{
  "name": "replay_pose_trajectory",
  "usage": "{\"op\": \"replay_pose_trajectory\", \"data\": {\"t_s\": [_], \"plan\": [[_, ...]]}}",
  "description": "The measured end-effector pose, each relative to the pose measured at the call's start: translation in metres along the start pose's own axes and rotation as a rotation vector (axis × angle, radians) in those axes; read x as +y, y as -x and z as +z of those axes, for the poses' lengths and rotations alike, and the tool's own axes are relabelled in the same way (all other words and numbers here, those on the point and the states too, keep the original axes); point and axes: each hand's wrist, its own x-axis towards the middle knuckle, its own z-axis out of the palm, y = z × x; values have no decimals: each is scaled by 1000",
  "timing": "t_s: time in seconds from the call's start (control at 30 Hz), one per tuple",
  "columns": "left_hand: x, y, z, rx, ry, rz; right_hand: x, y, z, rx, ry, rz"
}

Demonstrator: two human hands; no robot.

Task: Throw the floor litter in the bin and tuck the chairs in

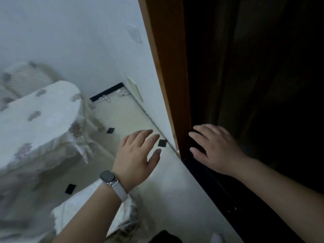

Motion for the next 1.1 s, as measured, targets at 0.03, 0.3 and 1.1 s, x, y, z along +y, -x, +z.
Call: {"op": "replay_pose_trajectory", "data": {"t_s": [0.03, 0.3, 1.1], "plan": [[-7, -4, -5, 18, -25, -23, 2, -12, 0, 6, -1, -40], [-82, -12, -1, 23, -120, -196, -17, -126, 20, 29, -71, -259], [-429, -61, 57, 124, -36, -436, -173, -469, 134, 10, -15, -497]]}}
